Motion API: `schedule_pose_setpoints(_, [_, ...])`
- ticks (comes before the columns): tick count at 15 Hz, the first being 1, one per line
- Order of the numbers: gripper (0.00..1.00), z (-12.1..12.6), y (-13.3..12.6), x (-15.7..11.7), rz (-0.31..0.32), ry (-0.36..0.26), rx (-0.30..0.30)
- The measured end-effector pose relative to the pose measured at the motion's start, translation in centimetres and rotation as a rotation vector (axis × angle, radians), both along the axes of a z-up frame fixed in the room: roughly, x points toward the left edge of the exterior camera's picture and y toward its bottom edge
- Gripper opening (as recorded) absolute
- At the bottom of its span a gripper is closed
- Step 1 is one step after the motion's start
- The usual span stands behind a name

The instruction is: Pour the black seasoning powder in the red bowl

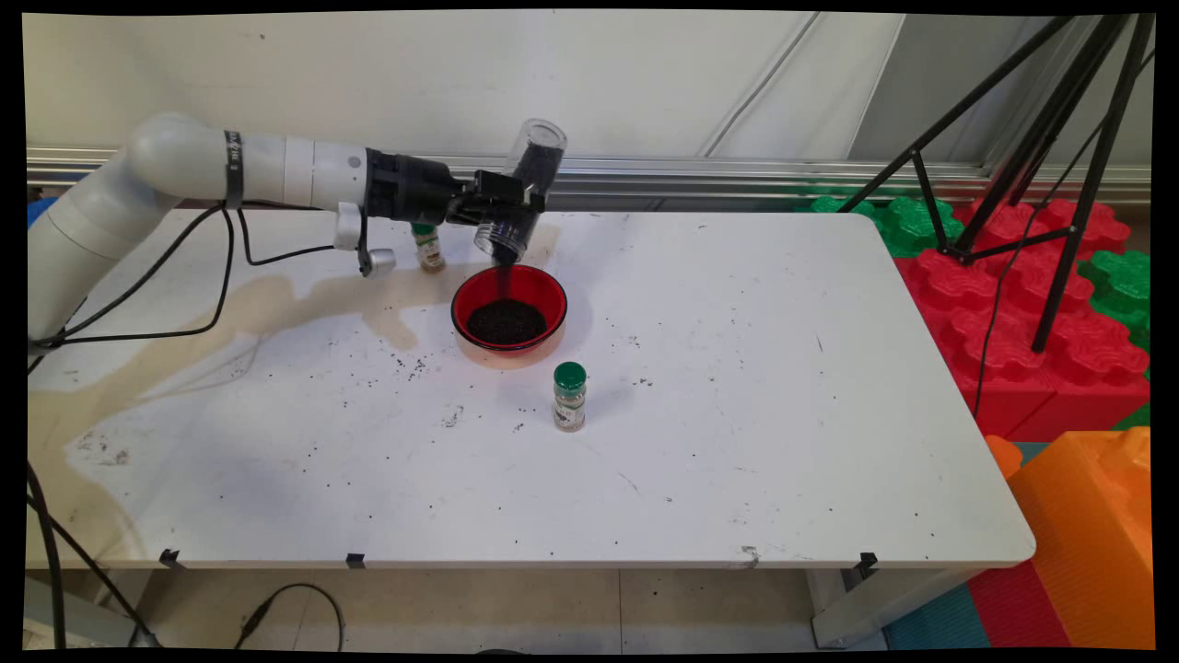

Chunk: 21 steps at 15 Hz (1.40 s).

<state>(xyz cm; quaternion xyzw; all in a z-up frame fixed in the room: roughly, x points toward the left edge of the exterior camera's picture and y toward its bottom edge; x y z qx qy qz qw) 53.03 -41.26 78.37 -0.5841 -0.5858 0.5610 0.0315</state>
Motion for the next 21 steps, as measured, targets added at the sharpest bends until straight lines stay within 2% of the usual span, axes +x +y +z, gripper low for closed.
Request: schedule_pose_setpoints(21, [0.00,0.17,0.51,-0.18,-0.053,-0.066,-0.093])
